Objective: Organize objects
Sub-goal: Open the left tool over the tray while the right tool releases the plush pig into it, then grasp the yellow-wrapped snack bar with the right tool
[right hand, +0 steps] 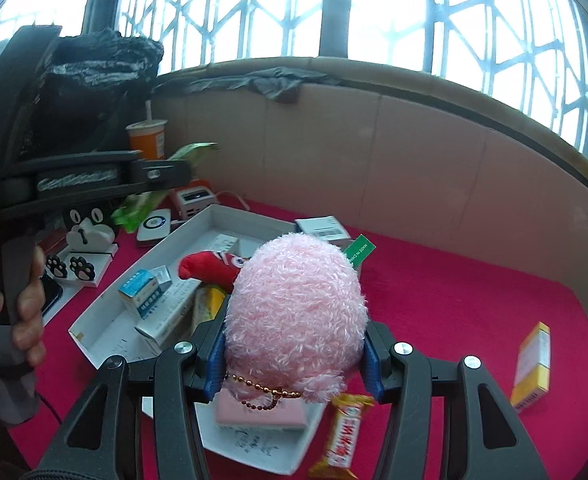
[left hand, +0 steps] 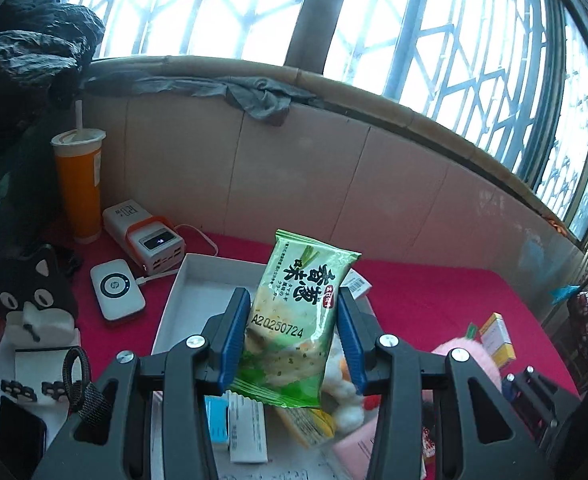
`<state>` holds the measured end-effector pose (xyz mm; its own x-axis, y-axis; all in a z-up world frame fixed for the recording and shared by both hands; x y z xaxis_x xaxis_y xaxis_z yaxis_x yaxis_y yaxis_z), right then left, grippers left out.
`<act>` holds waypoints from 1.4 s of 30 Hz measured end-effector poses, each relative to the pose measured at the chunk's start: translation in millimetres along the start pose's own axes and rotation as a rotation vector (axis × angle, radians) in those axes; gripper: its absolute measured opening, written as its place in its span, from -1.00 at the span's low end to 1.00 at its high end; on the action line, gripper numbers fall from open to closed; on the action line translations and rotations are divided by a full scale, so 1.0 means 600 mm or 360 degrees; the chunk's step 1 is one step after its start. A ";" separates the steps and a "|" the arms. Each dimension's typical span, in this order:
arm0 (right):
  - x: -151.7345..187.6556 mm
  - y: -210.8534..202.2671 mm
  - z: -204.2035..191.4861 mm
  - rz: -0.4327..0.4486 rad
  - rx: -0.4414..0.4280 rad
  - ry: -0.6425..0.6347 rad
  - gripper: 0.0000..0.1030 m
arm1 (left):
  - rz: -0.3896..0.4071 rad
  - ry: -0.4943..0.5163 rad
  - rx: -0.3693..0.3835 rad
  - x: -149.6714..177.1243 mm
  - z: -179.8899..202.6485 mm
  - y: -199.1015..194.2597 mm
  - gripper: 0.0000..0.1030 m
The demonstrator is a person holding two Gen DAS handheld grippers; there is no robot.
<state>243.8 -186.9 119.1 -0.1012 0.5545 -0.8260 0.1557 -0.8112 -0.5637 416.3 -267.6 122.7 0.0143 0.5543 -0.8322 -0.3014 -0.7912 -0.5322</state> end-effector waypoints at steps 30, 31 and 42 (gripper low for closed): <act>0.048 -0.032 0.129 -0.0005 0.0131 0.0265 0.79 | 0.0025 0.0031 -0.0058 0.023 0.052 -0.018 0.88; 0.052 -0.039 0.140 -0.0002 0.0146 0.0293 0.79 | 0.0007 0.0045 -0.0034 0.030 0.062 -0.017 0.88; 0.160 -0.045 0.195 -0.0282 0.0154 0.0246 0.57 | -0.0106 0.0023 0.0068 0.087 0.108 -0.010 0.88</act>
<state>114.7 -133.7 54.6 0.0342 0.7053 -0.7081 0.0537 -0.7088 -0.7034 356.9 -217.5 92.6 0.0496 0.6012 -0.7975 -0.3400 -0.7407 -0.5795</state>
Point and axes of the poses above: each gripper's, at about its wrist camera, not at the fingertips, and y roughly the way its jaws point, z to its right, x to its underside, the point moved 2 cm from there along y, roughly the way its jaws point, and after that the axes turned 10 degrees about -x, right-handed, at the moved point
